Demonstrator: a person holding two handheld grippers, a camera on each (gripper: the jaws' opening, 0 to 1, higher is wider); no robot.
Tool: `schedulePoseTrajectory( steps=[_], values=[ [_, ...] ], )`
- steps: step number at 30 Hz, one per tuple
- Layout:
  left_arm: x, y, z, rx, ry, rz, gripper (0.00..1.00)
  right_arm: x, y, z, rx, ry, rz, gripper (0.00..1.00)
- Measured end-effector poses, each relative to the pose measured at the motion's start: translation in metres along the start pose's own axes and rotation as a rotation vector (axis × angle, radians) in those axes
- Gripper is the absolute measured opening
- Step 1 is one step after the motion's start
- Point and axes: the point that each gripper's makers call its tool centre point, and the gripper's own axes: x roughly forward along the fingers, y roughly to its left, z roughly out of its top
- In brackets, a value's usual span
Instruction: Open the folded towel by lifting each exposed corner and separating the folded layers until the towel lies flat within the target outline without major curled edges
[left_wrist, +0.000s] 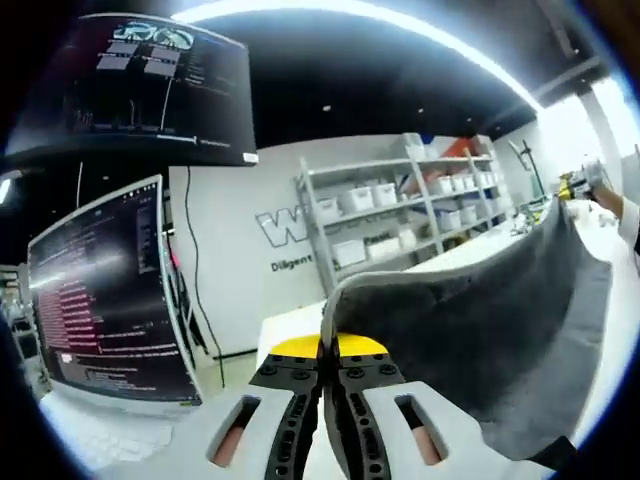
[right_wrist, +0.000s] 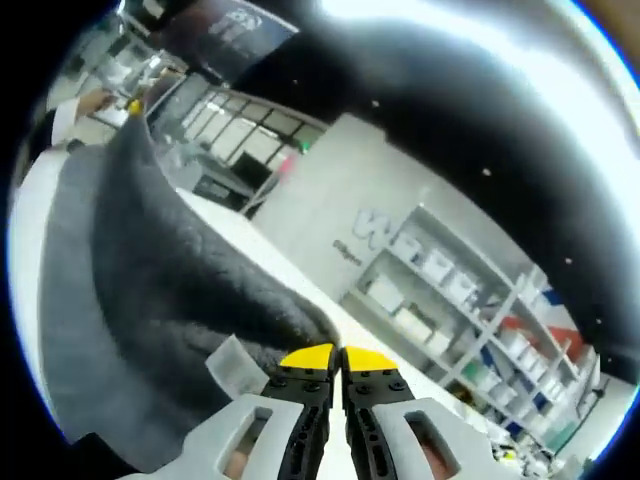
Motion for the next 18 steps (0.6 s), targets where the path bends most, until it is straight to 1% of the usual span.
schedulePoseTrajectory(
  steps=[5,10,14,18],
  values=[
    [0.014,-0.002,-0.016,-0.015,0.034,0.003,0.02,0.013,0.005,-0.006,-0.001,0.020,0.024,0.00],
    [0.025,-0.005,-0.032,-0.029,0.066,0.007,0.02,0.024,0.010,-0.017,0.036,0.031,0.042,0.00],
    [0.034,-0.005,-0.042,-0.102,0.078,0.008,0.02,0.033,0.017,-0.032,0.066,0.043,0.060,0.00],
    [0.045,-0.003,-0.055,-0.136,0.097,0.015,0.02,0.044,0.023,-0.043,0.107,0.041,0.072,0.00]
  ],
)
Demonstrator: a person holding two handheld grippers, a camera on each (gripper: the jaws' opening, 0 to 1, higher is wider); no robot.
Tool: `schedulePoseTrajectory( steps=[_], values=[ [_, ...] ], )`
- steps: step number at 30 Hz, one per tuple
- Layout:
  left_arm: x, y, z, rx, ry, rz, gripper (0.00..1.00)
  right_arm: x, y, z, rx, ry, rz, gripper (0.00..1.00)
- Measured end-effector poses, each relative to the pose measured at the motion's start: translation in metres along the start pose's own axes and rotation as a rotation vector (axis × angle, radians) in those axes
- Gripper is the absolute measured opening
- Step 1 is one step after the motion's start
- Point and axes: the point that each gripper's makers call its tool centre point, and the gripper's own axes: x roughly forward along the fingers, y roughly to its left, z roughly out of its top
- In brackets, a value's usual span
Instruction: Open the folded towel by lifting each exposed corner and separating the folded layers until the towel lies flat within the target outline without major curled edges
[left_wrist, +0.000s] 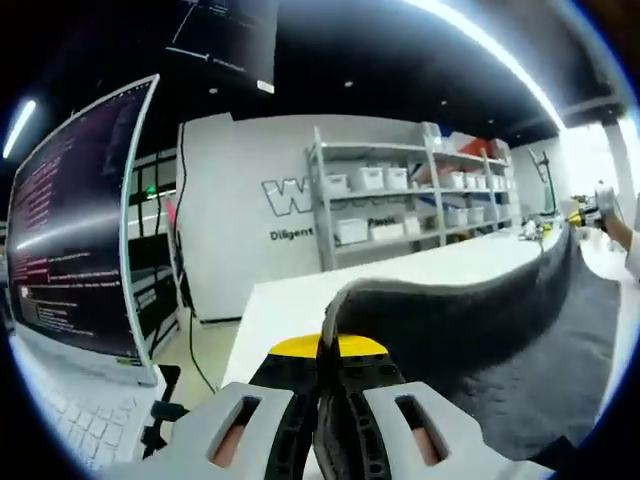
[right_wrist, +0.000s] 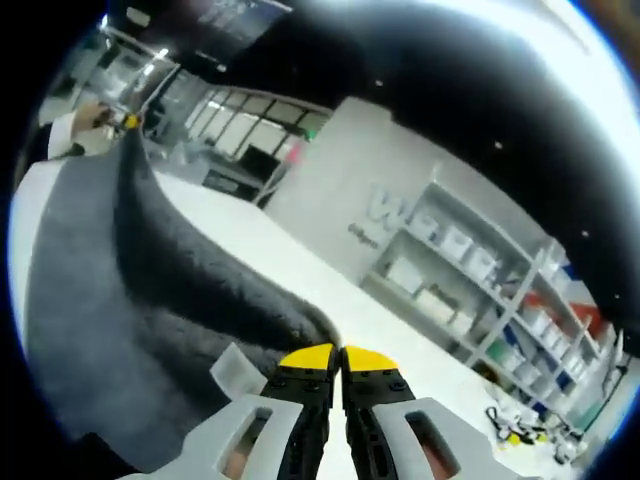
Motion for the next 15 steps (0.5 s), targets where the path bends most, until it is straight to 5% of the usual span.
schedulePoseTrajectory(
  steps=[15],
  values=[
    [0.025,0.014,-0.041,-0.078,0.087,0.042,0.02,0.042,0.018,-0.028,0.177,0.010,0.041,0.00]
  ],
)
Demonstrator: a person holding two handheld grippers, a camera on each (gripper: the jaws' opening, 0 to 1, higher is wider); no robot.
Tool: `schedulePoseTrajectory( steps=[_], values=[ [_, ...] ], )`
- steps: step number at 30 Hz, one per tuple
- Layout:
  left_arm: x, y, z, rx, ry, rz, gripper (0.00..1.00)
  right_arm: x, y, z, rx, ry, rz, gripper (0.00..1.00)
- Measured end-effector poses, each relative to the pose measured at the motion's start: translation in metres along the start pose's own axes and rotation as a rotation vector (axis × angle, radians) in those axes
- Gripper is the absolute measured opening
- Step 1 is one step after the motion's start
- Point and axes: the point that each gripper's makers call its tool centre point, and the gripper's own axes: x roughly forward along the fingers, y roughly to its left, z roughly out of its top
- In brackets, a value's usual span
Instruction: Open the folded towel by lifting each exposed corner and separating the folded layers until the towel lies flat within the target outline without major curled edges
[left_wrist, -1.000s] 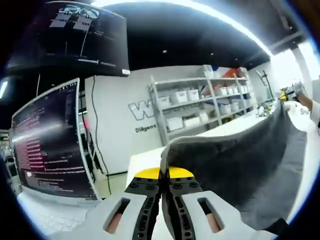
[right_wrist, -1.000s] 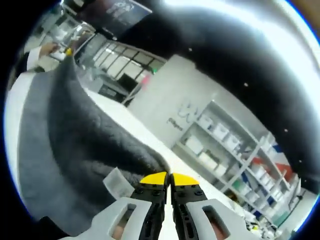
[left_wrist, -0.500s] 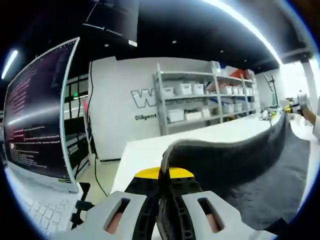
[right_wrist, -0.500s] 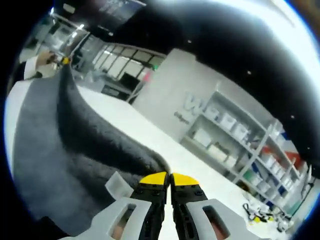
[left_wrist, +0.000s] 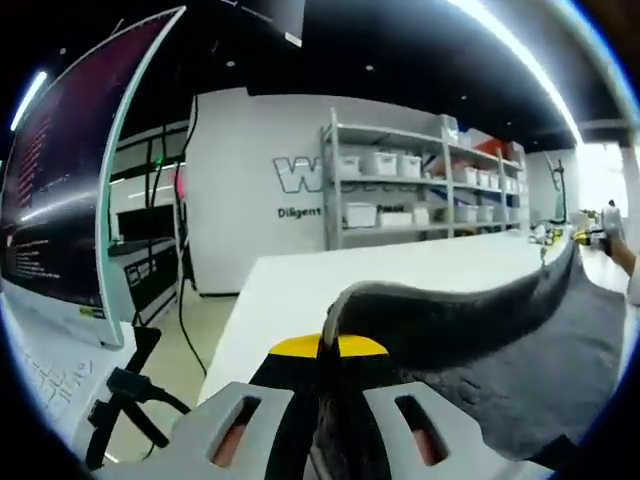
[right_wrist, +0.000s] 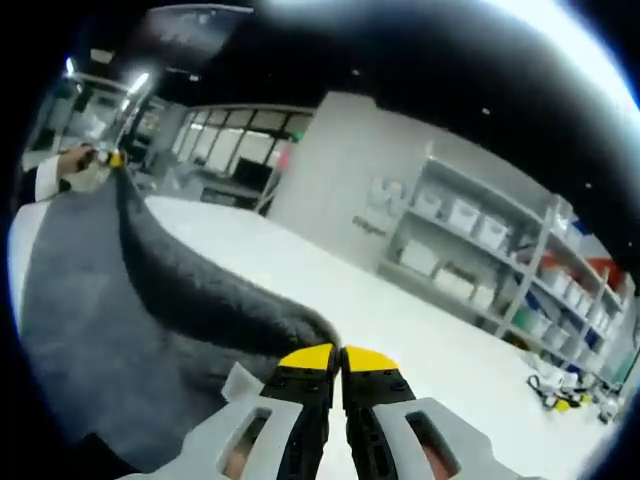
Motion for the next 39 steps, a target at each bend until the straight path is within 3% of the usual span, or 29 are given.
schedulePoseTrajectory(
  steps=[10,26,33,39],
  values=[
    [0.008,0.002,-0.015,-0.006,0.045,0.022,0.02,0.019,0.009,-0.016,0.046,0.017,0.012,0.00],
    [0.033,0.008,-0.044,0.041,0.146,0.037,0.03,0.041,0.016,-0.043,0.022,0.096,0.007,0.00],
    [0.036,0.004,-0.048,0.058,0.141,0.035,0.04,0.048,0.018,-0.053,0.024,0.118,-0.009,0.00],
    [0.037,0.003,-0.053,0.091,0.159,0.036,0.05,0.040,0.028,-0.051,0.011,0.125,-0.019,0.00]
  ],
)
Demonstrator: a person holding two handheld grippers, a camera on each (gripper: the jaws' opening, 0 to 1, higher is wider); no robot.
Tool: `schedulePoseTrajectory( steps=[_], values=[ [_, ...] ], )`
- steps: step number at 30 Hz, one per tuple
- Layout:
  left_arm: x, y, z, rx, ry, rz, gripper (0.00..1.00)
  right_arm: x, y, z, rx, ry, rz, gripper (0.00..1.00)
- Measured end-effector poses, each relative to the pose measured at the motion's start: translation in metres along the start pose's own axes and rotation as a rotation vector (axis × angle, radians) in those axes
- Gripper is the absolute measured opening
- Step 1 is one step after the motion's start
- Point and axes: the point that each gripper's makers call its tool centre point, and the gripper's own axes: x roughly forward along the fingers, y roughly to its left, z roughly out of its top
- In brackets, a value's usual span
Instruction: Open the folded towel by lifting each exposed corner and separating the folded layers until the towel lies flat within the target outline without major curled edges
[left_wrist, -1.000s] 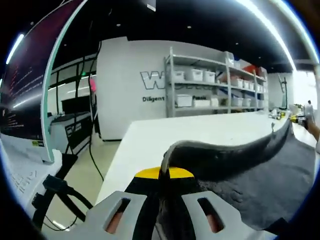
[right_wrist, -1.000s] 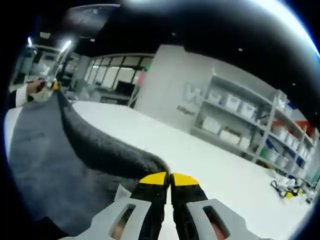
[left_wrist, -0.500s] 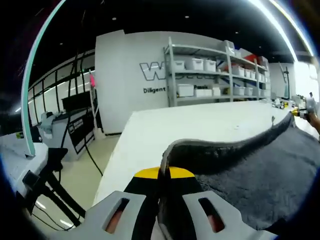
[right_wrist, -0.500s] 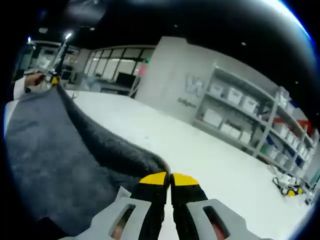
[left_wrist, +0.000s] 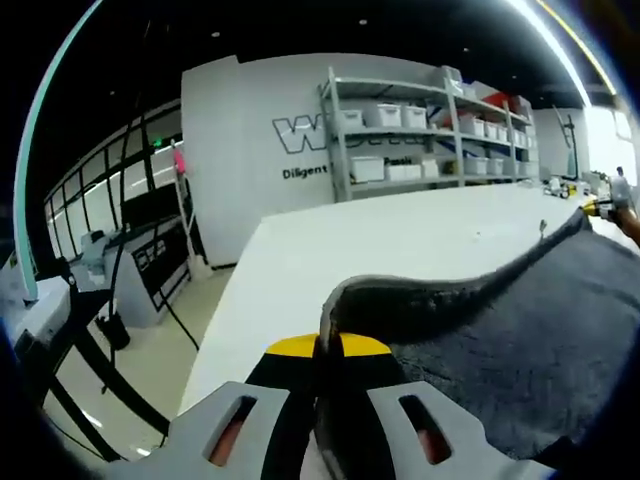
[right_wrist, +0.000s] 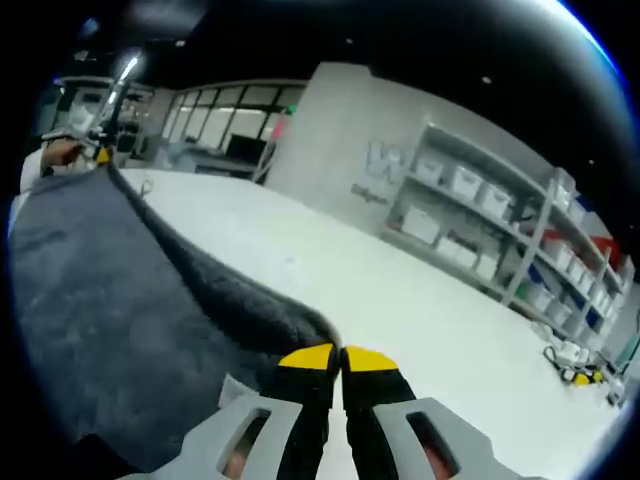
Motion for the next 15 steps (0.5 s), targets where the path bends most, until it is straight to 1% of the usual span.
schedulePoseTrajectory(
  steps=[2,4,8,11,15],
  values=[
    [0.000,0.001,0.001,0.004,-0.003,0.005,0.07,0.001,0.001,-0.002,0.000,0.004,-0.003,0.00],
    [0.000,0.002,0.000,0.028,-0.002,0.019,0.08,0.001,0.005,-0.006,-0.001,0.018,0.000,0.00],
    [0.001,0.002,-0.001,0.053,-0.001,0.028,0.10,0.000,0.011,-0.010,-0.016,0.033,-0.001,0.00],
    [0.002,0.006,-0.003,0.103,0.006,0.051,0.15,0.001,0.009,-0.011,-0.020,0.040,-0.005,0.00],
    [0.000,0.003,-0.005,0.123,0.014,0.050,0.18,0.000,0.012,-0.012,-0.025,0.046,-0.010,0.00]
  ],
)
